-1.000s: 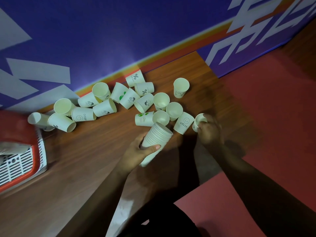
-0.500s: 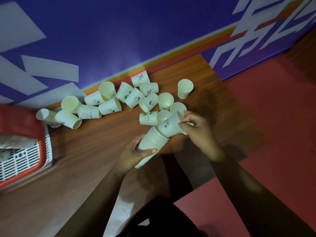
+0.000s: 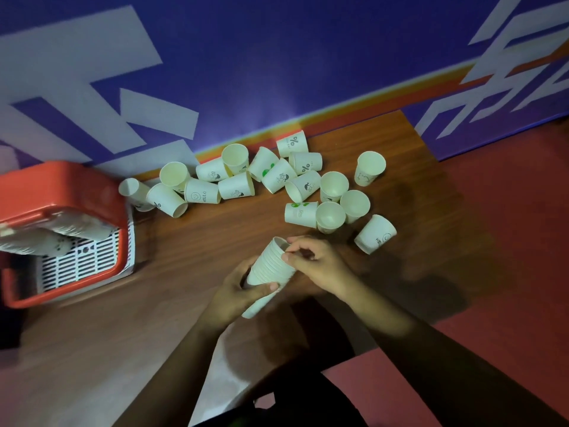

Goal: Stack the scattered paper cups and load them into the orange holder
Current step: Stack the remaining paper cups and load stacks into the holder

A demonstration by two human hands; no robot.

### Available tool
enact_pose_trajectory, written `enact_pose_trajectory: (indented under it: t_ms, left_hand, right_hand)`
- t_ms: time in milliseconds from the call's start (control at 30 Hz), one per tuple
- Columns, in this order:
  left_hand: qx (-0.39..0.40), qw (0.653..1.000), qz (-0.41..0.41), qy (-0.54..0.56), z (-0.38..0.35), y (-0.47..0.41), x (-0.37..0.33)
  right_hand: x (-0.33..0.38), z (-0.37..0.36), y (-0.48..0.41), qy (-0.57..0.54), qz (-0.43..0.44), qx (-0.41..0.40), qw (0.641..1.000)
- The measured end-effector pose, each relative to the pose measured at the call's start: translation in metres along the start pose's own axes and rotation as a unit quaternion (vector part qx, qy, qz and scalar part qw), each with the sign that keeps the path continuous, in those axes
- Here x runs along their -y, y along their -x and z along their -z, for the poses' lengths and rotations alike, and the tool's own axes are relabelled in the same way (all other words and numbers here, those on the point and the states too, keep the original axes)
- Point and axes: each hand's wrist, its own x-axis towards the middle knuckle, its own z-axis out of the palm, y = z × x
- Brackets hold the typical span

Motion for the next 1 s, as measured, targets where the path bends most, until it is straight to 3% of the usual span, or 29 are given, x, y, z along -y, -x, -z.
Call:
enact_pose_trajectory:
  t_ms: [167,233,333,467,600,700,867,1000]
  left_hand:
    - [-0.06,0.995,0.018,0.073,0.028,0.024,0.01]
    - [-0.095,0.99,0.026,0.101,0.042,0.034,0.017]
    - [-0.124,0.984,0.039,0.122,0.063,0.045,0.034]
    - [-0.114,0.986,0.038,0.115,0.079,0.053,0.047]
    - [-0.086,0.991,0.029,0.103,0.09,0.053,0.047]
    - [-0.061,0.995,0.028,0.08,0.102,0.049,0.045]
    - [-0.028,0.999,0.02,0.022,0.124,0.046,0.047]
    - [-0.001,1.0,0.0,-0.019,0.15,0.053,0.047]
  right_hand:
    - [0.007,-0.032,-0.01,-0.007,-0.027,-0.044,0.999]
    - [0.003,-0.027,-0.024,0.138,-0.047,-0.134,0.98]
    - [-0.02,-0.009,-0.042,0.323,-0.025,-0.273,0.906]
    - [-0.051,0.005,-0.054,0.43,-0.084,-0.257,0.861]
    - [-0.064,0.003,-0.053,0.483,-0.081,-0.229,0.841]
    - [-0.054,-0.008,-0.042,0.44,-0.057,-0.264,0.857]
    - [0.001,-0.056,-0.012,0.208,0.007,-0.311,0.927]
    - [0.059,-0.103,0.001,0.022,-0.02,-0.22,0.975]
